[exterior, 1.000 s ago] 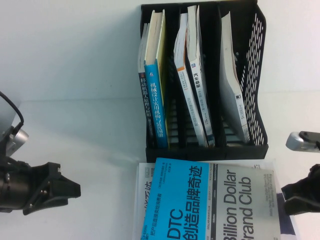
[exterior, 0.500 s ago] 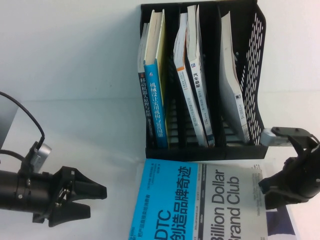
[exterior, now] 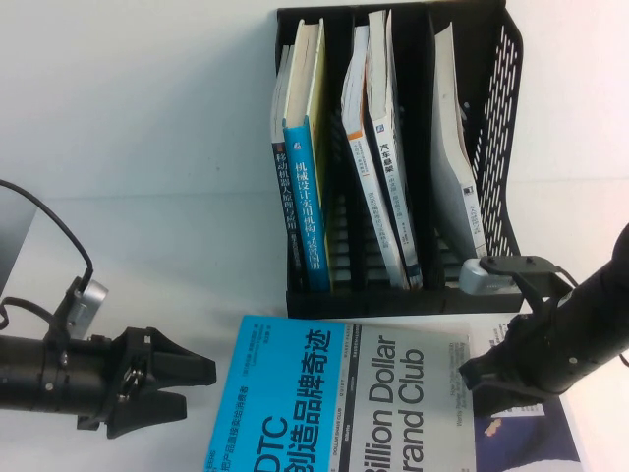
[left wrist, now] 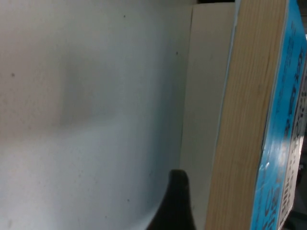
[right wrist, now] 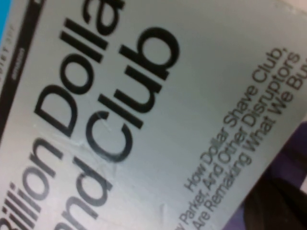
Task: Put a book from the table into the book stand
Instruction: Push book with right arm, then pick up the book with your left arm
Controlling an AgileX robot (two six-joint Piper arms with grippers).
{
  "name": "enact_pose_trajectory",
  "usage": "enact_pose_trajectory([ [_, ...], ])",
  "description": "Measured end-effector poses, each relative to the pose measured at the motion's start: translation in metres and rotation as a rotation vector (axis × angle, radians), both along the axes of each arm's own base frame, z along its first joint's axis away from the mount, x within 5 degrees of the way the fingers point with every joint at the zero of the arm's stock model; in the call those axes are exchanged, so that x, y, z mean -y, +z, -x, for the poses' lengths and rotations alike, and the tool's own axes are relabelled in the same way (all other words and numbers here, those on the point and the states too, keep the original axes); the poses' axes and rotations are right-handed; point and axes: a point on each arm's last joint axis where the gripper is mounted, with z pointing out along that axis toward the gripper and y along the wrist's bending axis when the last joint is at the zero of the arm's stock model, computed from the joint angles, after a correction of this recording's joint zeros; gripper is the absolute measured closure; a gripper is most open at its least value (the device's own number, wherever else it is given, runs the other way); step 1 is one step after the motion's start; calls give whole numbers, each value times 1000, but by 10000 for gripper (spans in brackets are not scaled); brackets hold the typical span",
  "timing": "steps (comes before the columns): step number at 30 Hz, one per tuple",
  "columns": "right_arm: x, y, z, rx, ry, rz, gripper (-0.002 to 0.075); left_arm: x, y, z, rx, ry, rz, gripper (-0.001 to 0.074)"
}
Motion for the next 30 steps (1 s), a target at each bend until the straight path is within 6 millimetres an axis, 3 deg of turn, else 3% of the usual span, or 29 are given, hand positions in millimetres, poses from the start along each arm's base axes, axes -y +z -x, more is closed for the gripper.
enact_pose_trajectory([
  [7,-5,-8,-5,-43,1,-9,729,14,-18,-1,-56,-76,6,95],
  [11,-19,-9,-9,-52,44,-16,729,30,-31,1,-90,-151,33,87],
  [16,-30,-9,-13,-77,64,-41,729,35,-34,2,-93,-168,47,99],
  [19,-30,-6,-15,-83,68,-33,728,35,-34,2,-93,-168,47,182],
  [24,-30,-2,-13,-88,59,13,728,32,-32,2,-95,-172,67,488],
  [27,-24,9,-7,-77,72,63,728,30,-30,2,-90,-161,87,495],
  [30,-18,41,1,10,58,66,728,28,-27,1,-68,-159,133,536],
])
